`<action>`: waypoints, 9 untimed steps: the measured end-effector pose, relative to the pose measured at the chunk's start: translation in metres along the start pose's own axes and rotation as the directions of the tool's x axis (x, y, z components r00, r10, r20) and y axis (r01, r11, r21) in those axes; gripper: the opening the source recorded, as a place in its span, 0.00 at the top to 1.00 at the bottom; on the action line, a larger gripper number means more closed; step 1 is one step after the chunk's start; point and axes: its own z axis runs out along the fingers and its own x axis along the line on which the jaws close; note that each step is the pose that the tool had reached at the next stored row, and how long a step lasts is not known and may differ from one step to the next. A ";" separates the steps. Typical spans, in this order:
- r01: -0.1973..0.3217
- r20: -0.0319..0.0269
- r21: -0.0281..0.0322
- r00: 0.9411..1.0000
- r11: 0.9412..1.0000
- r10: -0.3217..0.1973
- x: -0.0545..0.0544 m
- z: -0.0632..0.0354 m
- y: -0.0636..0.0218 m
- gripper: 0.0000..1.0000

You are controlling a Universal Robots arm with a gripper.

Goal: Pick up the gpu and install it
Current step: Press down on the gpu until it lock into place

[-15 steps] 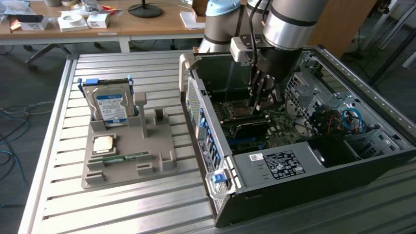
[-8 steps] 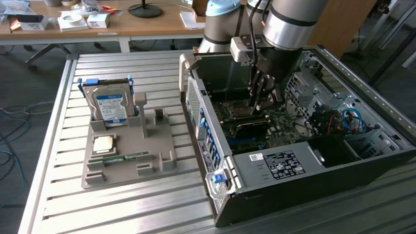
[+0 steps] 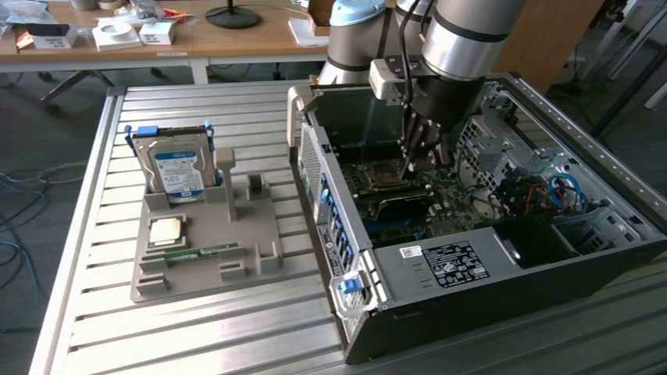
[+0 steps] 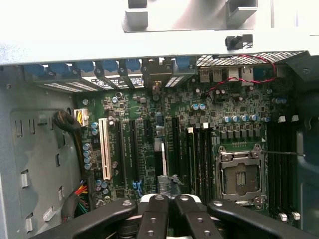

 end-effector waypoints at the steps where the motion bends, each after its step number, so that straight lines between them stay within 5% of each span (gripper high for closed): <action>1: 0.000 0.000 0.000 1.000 1.000 0.000 0.000 0.0000 0.0000 0.89; 9: 0.002 0.001 0.000 1.000 1.000 -0.002 0.000 0.0009 0.0000 0.89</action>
